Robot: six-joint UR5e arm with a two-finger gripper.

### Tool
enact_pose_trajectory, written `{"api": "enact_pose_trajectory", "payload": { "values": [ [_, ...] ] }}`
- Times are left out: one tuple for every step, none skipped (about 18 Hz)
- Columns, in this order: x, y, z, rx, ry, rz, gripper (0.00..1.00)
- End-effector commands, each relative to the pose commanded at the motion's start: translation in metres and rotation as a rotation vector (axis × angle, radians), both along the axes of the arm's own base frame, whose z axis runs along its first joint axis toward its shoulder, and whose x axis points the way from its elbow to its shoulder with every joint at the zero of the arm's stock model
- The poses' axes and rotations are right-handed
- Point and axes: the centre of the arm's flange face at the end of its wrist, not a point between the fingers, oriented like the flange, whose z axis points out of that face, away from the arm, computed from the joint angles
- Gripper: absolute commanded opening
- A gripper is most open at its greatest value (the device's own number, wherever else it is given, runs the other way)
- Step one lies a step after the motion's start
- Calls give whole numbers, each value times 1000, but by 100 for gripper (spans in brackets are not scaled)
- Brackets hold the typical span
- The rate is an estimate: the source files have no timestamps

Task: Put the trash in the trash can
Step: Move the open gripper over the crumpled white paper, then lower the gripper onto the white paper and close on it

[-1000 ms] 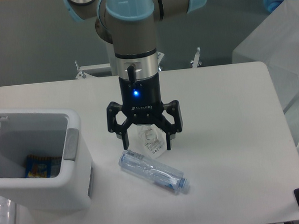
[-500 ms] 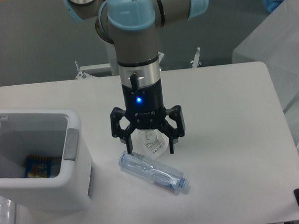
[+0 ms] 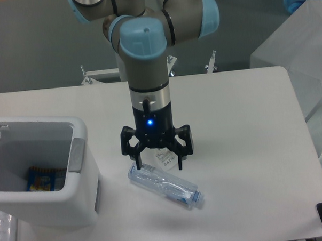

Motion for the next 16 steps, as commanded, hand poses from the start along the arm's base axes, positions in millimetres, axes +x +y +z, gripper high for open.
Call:
{"api": "enact_pose_trajectory", "payload": {
  "values": [
    [2, -5, -11, -26, -3, -6, 100],
    [3, -9, -21, -51, -8, -7, 100],
    [5, -13, -30, -77, -9, -16, 100],
    [6, -16, -37, -97, -7, -32, 100],
    [5, -20, -42, -110, -12, -37, 100],
    [8, -24, -50, -124, -22, -40, 100],
    [13, -28, -61, -142, -35, -52, 100],
    [15, -32, -71, -161, -39, -80, 100],
    [17, -37, -78, -193, -32, -106, 100],
    [19, -41, -85, -220, -26, -120, 100],
    [20, -45, -90, -241, -24, -123, 100],
    [20, -47, -93, -250, -25, -120, 100],
    [21, -48, -97, -257, -31, -121, 100],
    [22, -50, -104, -271, -36, -120, 100],
    [23, -54, -108, -290, -32, -118, 100],
    [21, -56, -109, -300, -26, -115, 100]
  ]
}}
